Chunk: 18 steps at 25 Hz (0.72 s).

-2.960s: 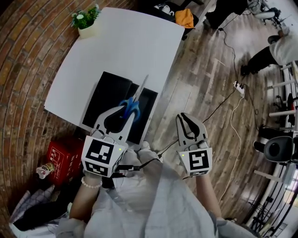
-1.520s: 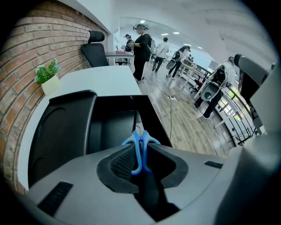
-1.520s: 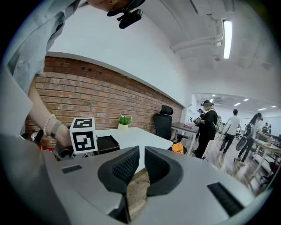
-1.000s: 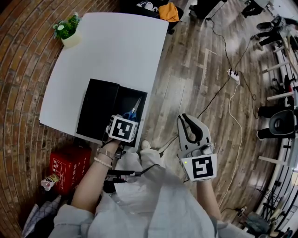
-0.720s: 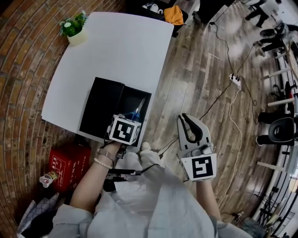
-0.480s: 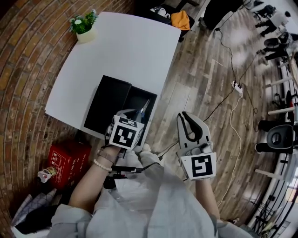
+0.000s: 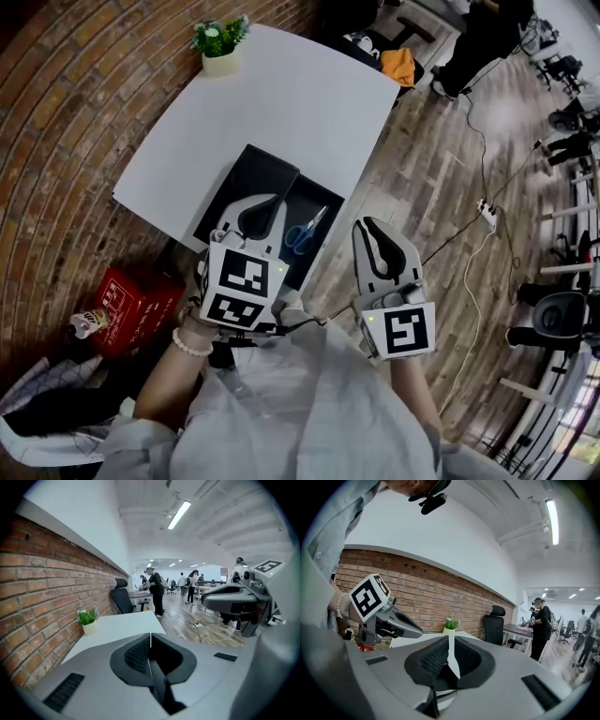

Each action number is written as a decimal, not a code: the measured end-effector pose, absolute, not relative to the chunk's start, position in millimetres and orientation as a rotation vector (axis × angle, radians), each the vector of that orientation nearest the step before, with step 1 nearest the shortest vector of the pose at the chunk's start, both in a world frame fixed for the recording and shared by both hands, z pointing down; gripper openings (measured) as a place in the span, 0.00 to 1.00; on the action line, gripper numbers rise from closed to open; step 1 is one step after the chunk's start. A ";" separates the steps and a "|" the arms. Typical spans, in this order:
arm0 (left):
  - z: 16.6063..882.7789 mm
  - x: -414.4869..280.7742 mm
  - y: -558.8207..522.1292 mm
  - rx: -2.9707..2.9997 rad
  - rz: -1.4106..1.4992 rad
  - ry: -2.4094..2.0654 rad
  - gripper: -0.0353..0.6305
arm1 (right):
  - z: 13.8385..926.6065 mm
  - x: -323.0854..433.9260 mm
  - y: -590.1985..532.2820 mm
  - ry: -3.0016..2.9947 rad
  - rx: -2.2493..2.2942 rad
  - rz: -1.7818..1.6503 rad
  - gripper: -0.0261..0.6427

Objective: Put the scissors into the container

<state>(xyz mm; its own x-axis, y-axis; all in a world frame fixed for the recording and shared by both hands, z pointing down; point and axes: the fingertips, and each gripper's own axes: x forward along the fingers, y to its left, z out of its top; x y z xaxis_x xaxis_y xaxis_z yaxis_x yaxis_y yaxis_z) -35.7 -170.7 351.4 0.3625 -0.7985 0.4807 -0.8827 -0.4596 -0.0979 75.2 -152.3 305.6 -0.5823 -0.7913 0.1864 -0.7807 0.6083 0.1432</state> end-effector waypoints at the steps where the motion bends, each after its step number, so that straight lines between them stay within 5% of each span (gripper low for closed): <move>1: 340.7 -41.5 -167.9 2.460 0.684 -1.554 0.09 | 302.7 68.8 -150.7 -2.618 1.278 -0.073 0.13; 18: 266.8 -112.5 -114.7 2.490 0.438 -1.808 0.09 | 276.0 4.7 -130.0 -2.765 1.063 -0.121 0.13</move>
